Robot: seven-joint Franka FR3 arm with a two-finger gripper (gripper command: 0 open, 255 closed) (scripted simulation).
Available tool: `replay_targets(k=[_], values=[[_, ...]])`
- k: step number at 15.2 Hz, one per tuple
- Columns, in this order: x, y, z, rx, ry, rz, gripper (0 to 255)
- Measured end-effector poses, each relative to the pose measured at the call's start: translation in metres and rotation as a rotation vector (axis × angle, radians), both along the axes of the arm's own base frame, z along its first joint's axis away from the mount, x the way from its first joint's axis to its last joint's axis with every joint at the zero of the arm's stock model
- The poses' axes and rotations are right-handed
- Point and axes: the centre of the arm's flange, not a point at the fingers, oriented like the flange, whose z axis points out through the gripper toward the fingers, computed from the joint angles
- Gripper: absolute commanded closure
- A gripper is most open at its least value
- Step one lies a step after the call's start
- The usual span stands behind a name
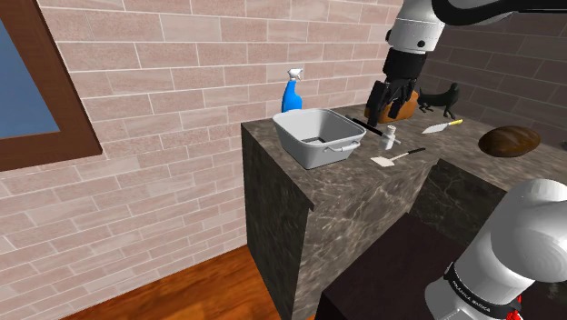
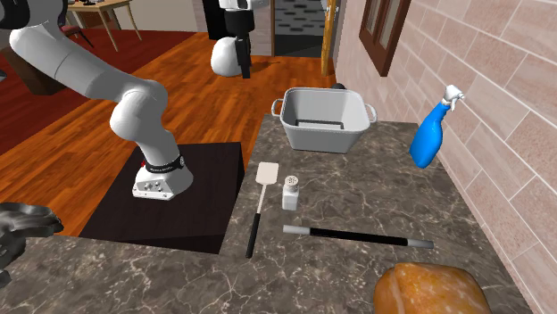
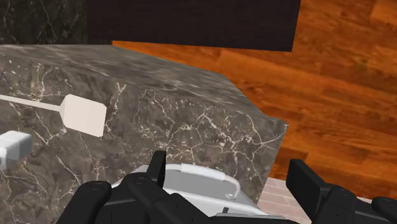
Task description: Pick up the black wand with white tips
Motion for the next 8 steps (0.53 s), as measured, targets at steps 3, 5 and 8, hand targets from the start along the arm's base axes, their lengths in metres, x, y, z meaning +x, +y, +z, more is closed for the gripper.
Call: replay_targets(k=[3, 5, 8], values=[[0.009, -0.013, -0.005, 0.002, 0.004, -0.005, 0], [0.023, -0.033, -0.011, 0.004, 0.009, -0.014, 0], [0.048, -0.061, -0.022, 0.008, 0.018, -0.026, 0]])
